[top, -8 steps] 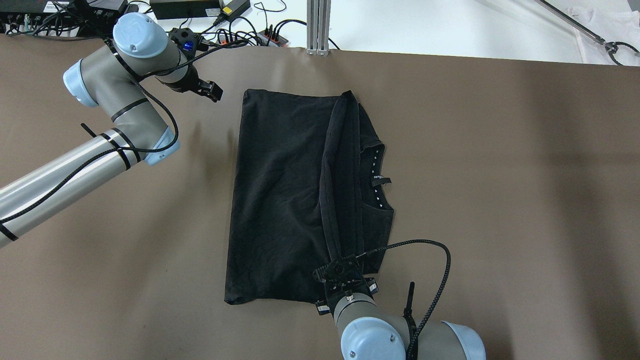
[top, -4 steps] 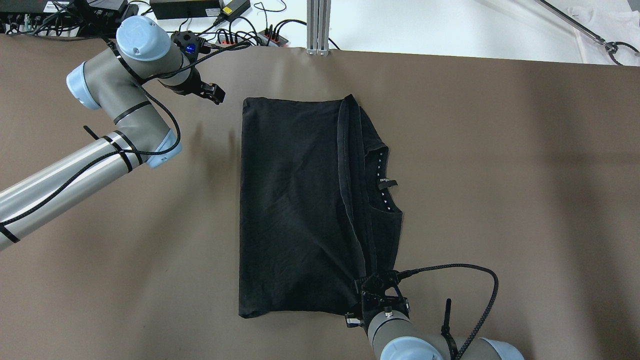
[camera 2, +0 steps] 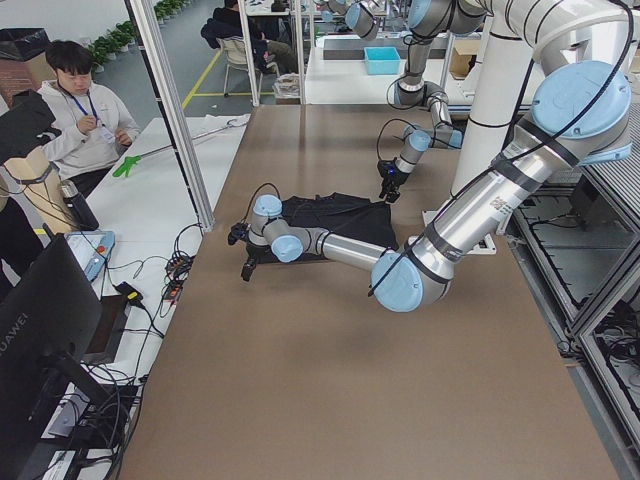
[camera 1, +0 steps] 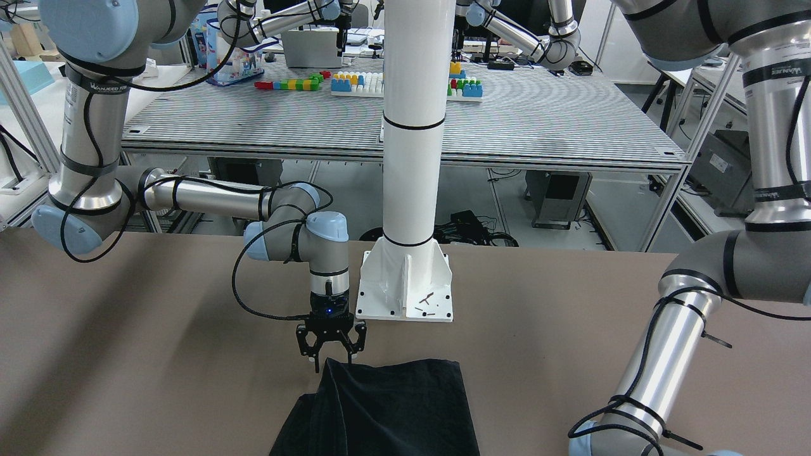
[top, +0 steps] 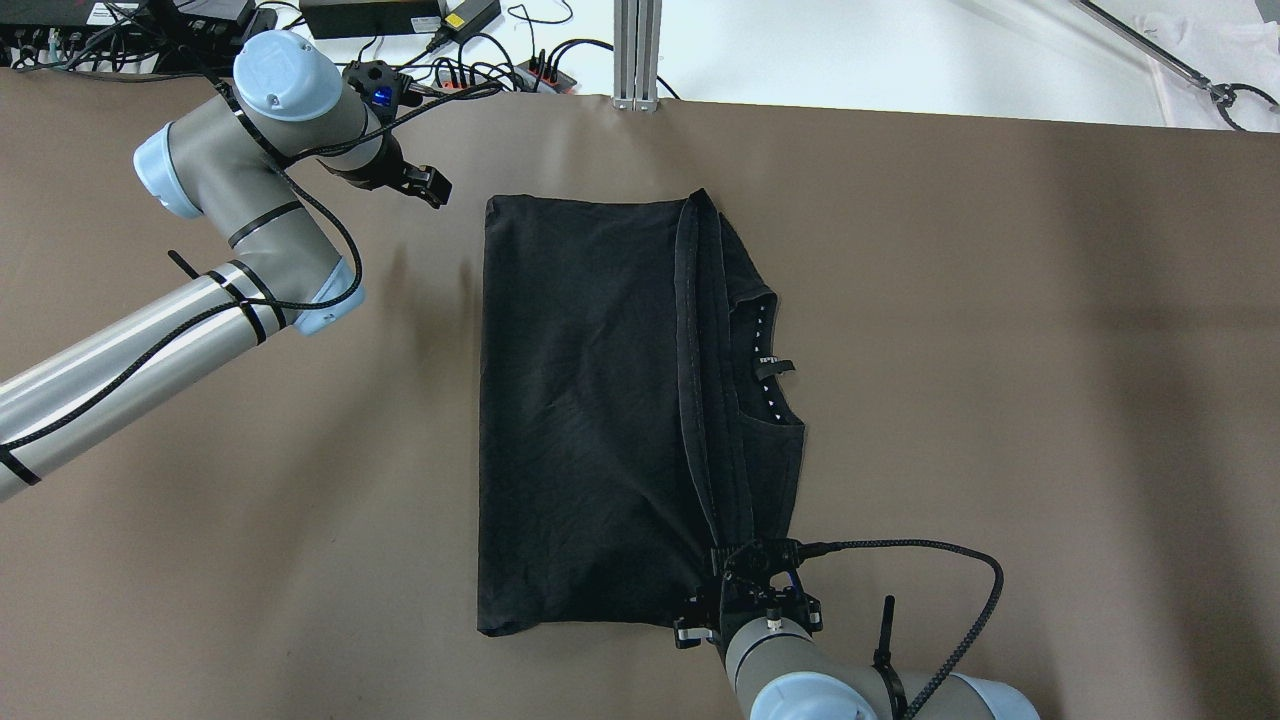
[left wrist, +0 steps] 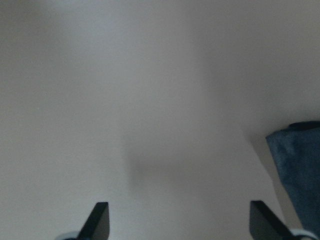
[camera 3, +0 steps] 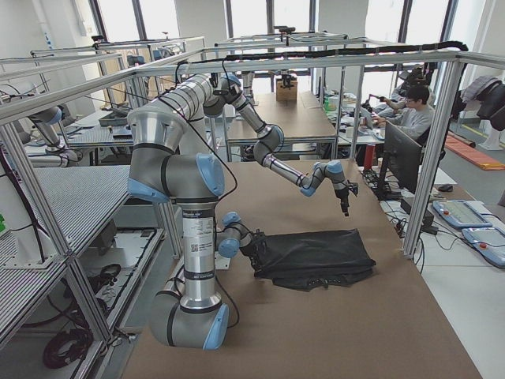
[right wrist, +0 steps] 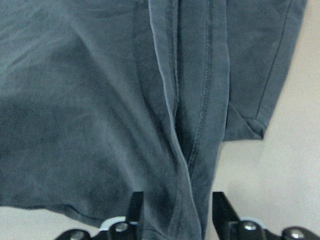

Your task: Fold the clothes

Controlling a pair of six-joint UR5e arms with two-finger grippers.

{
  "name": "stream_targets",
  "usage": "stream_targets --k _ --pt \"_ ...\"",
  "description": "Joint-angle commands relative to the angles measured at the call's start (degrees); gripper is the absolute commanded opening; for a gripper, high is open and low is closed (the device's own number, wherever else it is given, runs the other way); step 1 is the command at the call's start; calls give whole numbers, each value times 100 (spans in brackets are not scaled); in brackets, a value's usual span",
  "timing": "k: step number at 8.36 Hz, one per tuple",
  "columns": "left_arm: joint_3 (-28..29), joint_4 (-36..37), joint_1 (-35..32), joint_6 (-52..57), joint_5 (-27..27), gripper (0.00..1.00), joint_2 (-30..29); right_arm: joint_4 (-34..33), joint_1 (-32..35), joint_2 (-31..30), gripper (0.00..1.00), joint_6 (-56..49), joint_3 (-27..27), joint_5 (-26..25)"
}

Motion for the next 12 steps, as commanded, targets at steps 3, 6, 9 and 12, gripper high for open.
stream_targets --k 3,6,9,12 --pt "9 0 0 -10 0 100 -12 -74 856 686 93 -832 -584 313" --pt "9 0 0 -10 0 100 -12 -74 1226 1505 93 -1155 -1797 543" --pt "17 9 0 8 0 100 -12 -328 1297 1506 93 -1385 -2002 587" --pt "17 9 9 17 0 100 -3 -496 1481 1506 93 -1648 -2002 796"
